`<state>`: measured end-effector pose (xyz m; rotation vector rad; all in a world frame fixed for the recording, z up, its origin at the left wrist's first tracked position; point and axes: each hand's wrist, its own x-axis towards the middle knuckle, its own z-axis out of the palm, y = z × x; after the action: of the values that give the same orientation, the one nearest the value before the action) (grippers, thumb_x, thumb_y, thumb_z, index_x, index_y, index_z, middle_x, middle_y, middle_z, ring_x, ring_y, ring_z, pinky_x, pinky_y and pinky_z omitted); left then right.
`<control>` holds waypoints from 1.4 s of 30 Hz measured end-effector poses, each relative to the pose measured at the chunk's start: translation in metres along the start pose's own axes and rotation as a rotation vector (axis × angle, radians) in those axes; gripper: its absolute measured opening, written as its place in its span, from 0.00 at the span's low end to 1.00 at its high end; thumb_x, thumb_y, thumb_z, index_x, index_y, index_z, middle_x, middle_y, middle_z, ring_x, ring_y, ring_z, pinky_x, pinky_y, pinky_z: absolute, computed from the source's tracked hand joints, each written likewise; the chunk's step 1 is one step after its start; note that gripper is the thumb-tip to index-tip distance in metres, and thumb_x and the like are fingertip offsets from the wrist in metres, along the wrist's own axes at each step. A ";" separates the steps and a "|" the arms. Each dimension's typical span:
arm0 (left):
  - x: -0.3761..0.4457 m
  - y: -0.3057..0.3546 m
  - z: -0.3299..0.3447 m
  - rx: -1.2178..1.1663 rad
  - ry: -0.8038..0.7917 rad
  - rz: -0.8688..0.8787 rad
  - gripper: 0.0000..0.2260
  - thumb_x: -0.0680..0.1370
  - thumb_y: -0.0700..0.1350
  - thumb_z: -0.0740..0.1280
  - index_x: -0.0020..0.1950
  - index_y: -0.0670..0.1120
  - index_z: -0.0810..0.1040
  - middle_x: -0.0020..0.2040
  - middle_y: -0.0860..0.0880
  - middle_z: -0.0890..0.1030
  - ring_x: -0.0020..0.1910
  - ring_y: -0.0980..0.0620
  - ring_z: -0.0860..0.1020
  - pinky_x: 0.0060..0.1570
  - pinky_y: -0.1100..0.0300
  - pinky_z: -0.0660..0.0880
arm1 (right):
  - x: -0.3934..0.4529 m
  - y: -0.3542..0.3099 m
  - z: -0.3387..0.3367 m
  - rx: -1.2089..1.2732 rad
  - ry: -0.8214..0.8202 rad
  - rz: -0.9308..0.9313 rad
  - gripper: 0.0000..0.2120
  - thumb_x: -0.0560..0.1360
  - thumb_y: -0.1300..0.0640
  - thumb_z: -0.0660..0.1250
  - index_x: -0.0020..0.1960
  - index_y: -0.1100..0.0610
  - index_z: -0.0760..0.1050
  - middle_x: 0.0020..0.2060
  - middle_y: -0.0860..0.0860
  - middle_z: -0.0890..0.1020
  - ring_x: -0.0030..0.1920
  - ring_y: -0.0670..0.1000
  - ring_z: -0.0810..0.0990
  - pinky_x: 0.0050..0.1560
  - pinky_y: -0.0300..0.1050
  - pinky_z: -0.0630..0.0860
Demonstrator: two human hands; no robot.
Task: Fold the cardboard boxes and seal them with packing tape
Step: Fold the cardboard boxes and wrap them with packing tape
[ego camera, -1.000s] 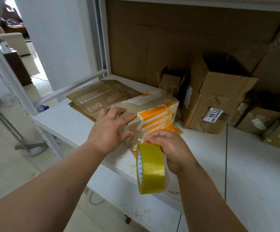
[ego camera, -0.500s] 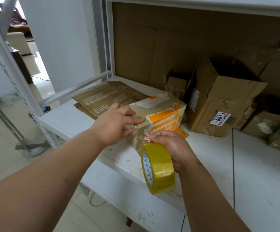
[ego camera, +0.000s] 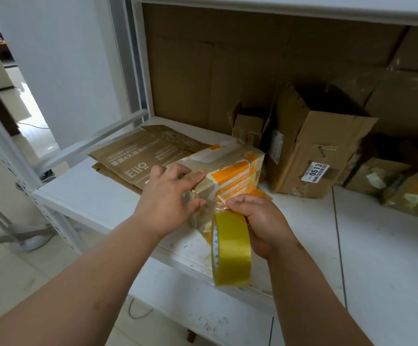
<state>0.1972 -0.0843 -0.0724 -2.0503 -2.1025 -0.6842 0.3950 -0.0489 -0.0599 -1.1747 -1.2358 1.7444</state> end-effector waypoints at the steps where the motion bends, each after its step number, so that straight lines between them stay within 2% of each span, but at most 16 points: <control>1: 0.000 0.001 -0.001 -0.005 -0.010 -0.017 0.27 0.75 0.63 0.68 0.73 0.62 0.70 0.67 0.53 0.71 0.58 0.48 0.63 0.59 0.55 0.65 | 0.000 -0.001 -0.001 -0.024 0.020 -0.019 0.04 0.76 0.64 0.69 0.44 0.64 0.78 0.39 0.61 0.80 0.42 0.58 0.78 0.51 0.56 0.75; 3: 0.001 0.005 -0.003 0.021 -0.018 -0.046 0.26 0.76 0.63 0.65 0.74 0.62 0.68 0.70 0.53 0.69 0.61 0.47 0.63 0.62 0.51 0.64 | -0.001 -0.003 -0.004 -0.078 0.057 -0.058 0.04 0.76 0.62 0.69 0.44 0.63 0.79 0.40 0.61 0.81 0.44 0.59 0.78 0.55 0.60 0.77; 5: -0.002 0.018 -0.008 -0.018 0.081 -0.085 0.23 0.77 0.62 0.62 0.72 0.60 0.72 0.70 0.51 0.69 0.64 0.46 0.62 0.63 0.46 0.62 | -0.003 -0.005 -0.006 -0.111 0.088 -0.085 0.05 0.75 0.62 0.70 0.40 0.60 0.80 0.40 0.59 0.82 0.44 0.59 0.79 0.58 0.63 0.76; 7: -0.006 0.036 -0.014 -0.189 0.240 -0.072 0.20 0.77 0.60 0.61 0.65 0.55 0.79 0.65 0.50 0.73 0.62 0.46 0.64 0.61 0.47 0.61 | -0.006 -0.006 -0.009 -0.115 0.098 -0.095 0.05 0.74 0.62 0.70 0.40 0.60 0.80 0.38 0.58 0.83 0.43 0.57 0.80 0.57 0.62 0.77; 9: -0.008 0.053 -0.015 -0.352 0.296 0.006 0.18 0.77 0.58 0.62 0.61 0.52 0.81 0.59 0.50 0.75 0.59 0.49 0.69 0.58 0.49 0.65 | -0.008 -0.006 -0.013 -0.091 0.103 -0.102 0.06 0.75 0.62 0.70 0.39 0.59 0.81 0.37 0.57 0.83 0.40 0.56 0.81 0.52 0.60 0.78; 12: -0.006 0.072 -0.015 -0.559 0.105 -0.030 0.11 0.74 0.52 0.72 0.55 0.58 0.75 0.52 0.59 0.74 0.52 0.59 0.73 0.52 0.60 0.71 | -0.012 -0.005 -0.019 -0.051 0.104 -0.128 0.12 0.76 0.63 0.69 0.34 0.56 0.80 0.35 0.57 0.83 0.38 0.55 0.80 0.48 0.54 0.75; 14: -0.004 0.080 -0.011 -0.634 -0.028 -0.081 0.12 0.73 0.50 0.75 0.47 0.59 0.72 0.46 0.61 0.75 0.46 0.62 0.74 0.44 0.68 0.70 | -0.016 -0.004 -0.022 -0.076 0.093 -0.148 0.13 0.76 0.64 0.67 0.34 0.55 0.81 0.36 0.56 0.83 0.39 0.54 0.80 0.49 0.53 0.76; 18: -0.006 0.094 -0.002 -0.647 -0.081 -0.150 0.06 0.73 0.50 0.76 0.46 0.56 0.80 0.44 0.60 0.78 0.42 0.66 0.76 0.39 0.77 0.68 | -0.024 -0.004 -0.030 -0.123 0.099 -0.184 0.15 0.76 0.66 0.67 0.34 0.54 0.82 0.37 0.55 0.84 0.41 0.53 0.81 0.50 0.54 0.77; 20: -0.007 0.099 -0.002 -0.718 -0.102 -0.239 0.06 0.72 0.51 0.76 0.46 0.53 0.83 0.43 0.57 0.82 0.42 0.65 0.77 0.38 0.75 0.71 | -0.028 -0.004 -0.034 -0.165 0.106 -0.208 0.13 0.76 0.65 0.67 0.35 0.54 0.82 0.38 0.55 0.85 0.44 0.54 0.81 0.55 0.55 0.77; 22: -0.007 0.106 -0.003 -0.779 -0.136 -0.307 0.05 0.72 0.49 0.77 0.45 0.51 0.85 0.41 0.53 0.84 0.41 0.59 0.80 0.40 0.67 0.75 | -0.032 -0.005 -0.040 -0.240 0.107 -0.240 0.13 0.76 0.63 0.67 0.35 0.54 0.83 0.39 0.53 0.85 0.44 0.52 0.82 0.54 0.51 0.78; 24: -0.006 0.110 -0.006 -0.819 -0.157 -0.349 0.04 0.71 0.47 0.78 0.43 0.49 0.86 0.40 0.52 0.85 0.39 0.57 0.82 0.41 0.63 0.77 | -0.036 -0.007 -0.044 -0.328 0.119 -0.268 0.12 0.77 0.62 0.67 0.36 0.54 0.83 0.38 0.50 0.86 0.42 0.47 0.82 0.48 0.42 0.78; 26: -0.005 0.113 -0.007 -0.858 -0.176 -0.377 0.03 0.71 0.45 0.78 0.42 0.49 0.86 0.38 0.53 0.85 0.36 0.61 0.81 0.38 0.66 0.77 | -0.038 -0.010 -0.048 -0.427 0.143 -0.291 0.13 0.77 0.60 0.67 0.36 0.52 0.83 0.34 0.47 0.84 0.34 0.39 0.78 0.36 0.32 0.72; 29: -0.004 0.117 -0.009 -0.893 -0.227 -0.401 0.03 0.72 0.42 0.77 0.43 0.48 0.86 0.38 0.53 0.85 0.34 0.62 0.80 0.36 0.68 0.74 | -0.040 -0.014 -0.052 -0.640 0.155 -0.312 0.11 0.78 0.56 0.67 0.37 0.49 0.80 0.29 0.44 0.77 0.27 0.38 0.73 0.28 0.31 0.65; 34: -0.004 0.124 -0.015 -0.755 -0.225 -0.371 0.05 0.74 0.42 0.74 0.40 0.52 0.85 0.37 0.51 0.84 0.34 0.56 0.78 0.35 0.60 0.74 | -0.047 -0.014 -0.054 -1.106 0.175 -0.519 0.09 0.81 0.54 0.60 0.48 0.56 0.77 0.47 0.50 0.72 0.45 0.51 0.74 0.43 0.45 0.70; 39: -0.004 0.134 -0.016 -0.638 -0.202 -0.348 0.08 0.75 0.40 0.72 0.37 0.51 0.82 0.36 0.56 0.80 0.33 0.61 0.74 0.28 0.73 0.66 | -0.052 -0.012 -0.059 -1.323 0.316 -0.634 0.12 0.80 0.50 0.59 0.49 0.53 0.79 0.47 0.51 0.77 0.47 0.56 0.77 0.57 0.50 0.69; 42: -0.003 0.142 -0.014 -0.606 -0.202 -0.358 0.07 0.76 0.41 0.70 0.39 0.49 0.81 0.36 0.57 0.79 0.33 0.61 0.74 0.29 0.69 0.67 | -0.052 -0.012 -0.063 -1.374 0.374 -0.596 0.14 0.80 0.46 0.58 0.49 0.51 0.80 0.47 0.49 0.80 0.49 0.52 0.79 0.67 0.52 0.66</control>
<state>0.3320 -0.0957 -0.0283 -2.0837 -2.6659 -1.3636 0.4727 -0.0711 -0.0421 -1.4409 -2.2632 0.0469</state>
